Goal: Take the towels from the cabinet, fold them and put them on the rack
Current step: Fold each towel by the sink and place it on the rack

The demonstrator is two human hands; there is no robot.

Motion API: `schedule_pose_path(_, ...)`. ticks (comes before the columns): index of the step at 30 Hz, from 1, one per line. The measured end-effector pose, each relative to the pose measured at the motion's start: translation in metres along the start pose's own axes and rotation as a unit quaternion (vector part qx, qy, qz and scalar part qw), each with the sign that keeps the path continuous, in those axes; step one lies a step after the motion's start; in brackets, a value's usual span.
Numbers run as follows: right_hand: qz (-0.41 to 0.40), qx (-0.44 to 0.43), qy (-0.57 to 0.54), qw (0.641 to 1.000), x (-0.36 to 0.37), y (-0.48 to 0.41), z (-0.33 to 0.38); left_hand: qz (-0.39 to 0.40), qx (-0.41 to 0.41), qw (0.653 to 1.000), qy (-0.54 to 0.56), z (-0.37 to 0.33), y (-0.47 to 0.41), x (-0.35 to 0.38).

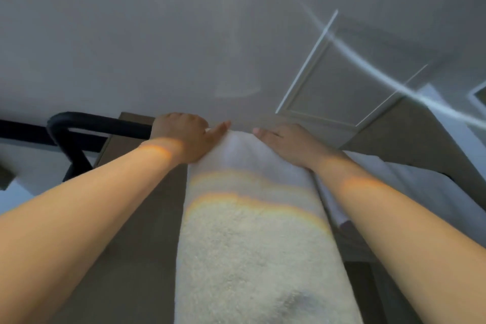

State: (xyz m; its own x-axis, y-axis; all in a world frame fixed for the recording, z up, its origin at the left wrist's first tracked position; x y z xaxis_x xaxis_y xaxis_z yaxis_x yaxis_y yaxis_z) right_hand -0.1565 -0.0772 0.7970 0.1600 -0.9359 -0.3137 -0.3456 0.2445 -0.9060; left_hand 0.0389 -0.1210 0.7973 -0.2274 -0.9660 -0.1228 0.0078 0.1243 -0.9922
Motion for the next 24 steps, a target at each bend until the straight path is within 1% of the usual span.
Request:
schedule_pose_path(2, 0.016, -0.012, 0.022, 1.000, 0.001, 0.013, -0.002, -0.005, 0.001, 1.000, -0.008, 0.001, 0.004, -0.002)
schedule_pose_path(4, 0.020, -0.012, 0.052, 0.998, 0.004, 0.022, -0.004, -0.034, -0.008, 0.999, 0.012, 0.002, 0.017, -0.006)
schedule_pose_path(6, 0.010, -0.011, 0.070, 0.997, 0.004, 0.022, -0.001, -0.089, -0.010, 0.989, 0.114, 0.004, 0.041, -0.013)
schedule_pose_path(8, 0.006, -0.010, 0.073, 0.997, 0.003, 0.020, 0.005, -0.152, -0.007, 0.963, 0.220, 0.009, 0.073, -0.017)
schedule_pose_path(9, 0.004, -0.012, 0.075, 0.997, 0.003, 0.019, 0.006, -0.157, -0.016, 0.954, 0.254, 0.012, 0.087, -0.017)
schedule_pose_path(10, 0.004, -0.012, 0.078, 0.997, 0.003, 0.018, 0.007, -0.133, -0.037, 0.948, 0.286, 0.015, 0.099, -0.014)
schedule_pose_path(12, 0.011, -0.008, 0.079, 0.997, 0.003, 0.016, 0.007, -0.019, -0.103, 0.925, 0.364, 0.017, 0.113, 0.002)
schedule_pose_path(14, 0.025, -0.005, 0.077, 0.997, 0.003, 0.014, 0.007, 0.083, -0.154, 0.882, 0.437, 0.017, 0.116, 0.017)
schedule_pose_path(15, 0.035, -0.002, 0.072, 0.997, 0.003, 0.014, 0.007, 0.114, -0.164, 0.857, 0.476, 0.016, 0.115, 0.022)
schedule_pose_path(16, 0.044, 0.001, 0.064, 0.997, 0.002, 0.015, 0.008, 0.129, -0.166, 0.833, 0.512, 0.016, 0.114, 0.024)
schedule_pose_path(17, 0.047, 0.003, 0.050, 0.998, 0.001, 0.016, 0.009, 0.128, -0.163, 0.819, 0.535, 0.015, 0.114, 0.023)
schedule_pose_path(18, 0.044, 0.004, 0.035, 0.998, 0.000, 0.018, 0.010, 0.117, -0.154, 0.818, 0.542, 0.016, 0.112, 0.021)
schedule_pose_path(20, 0.020, 0.013, 0.018, 1.000, -0.006, 0.028, 0.014, 0.090, -0.143, 0.828, 0.534, 0.018, 0.111, 0.017)
schedule_pose_path(22, -0.038, 0.016, 0.016, 0.999, -0.011, 0.051, 0.022, 0.083, -0.145, 0.830, 0.532, 0.018, 0.112, 0.016)
schedule_pose_path(24, -0.136, -0.009, 0.003, 0.991, -0.016, 0.087, 0.037, 0.074, -0.149, 0.834, 0.526, 0.019, 0.114, 0.017)
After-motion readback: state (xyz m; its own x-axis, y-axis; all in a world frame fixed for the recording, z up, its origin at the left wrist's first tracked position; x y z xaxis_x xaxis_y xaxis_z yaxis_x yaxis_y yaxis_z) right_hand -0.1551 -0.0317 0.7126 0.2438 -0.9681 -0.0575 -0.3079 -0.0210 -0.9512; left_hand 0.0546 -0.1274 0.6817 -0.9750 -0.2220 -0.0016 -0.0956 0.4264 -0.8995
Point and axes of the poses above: each hand's wrist, its own y-axis away from the middle knuckle, its own x-axis out of the palm, z = x × y, the point moved 5 cm from there along -y, towards the middle knuckle, and after that the axes turned 7 degrees about -x, right-handed, at the moved point
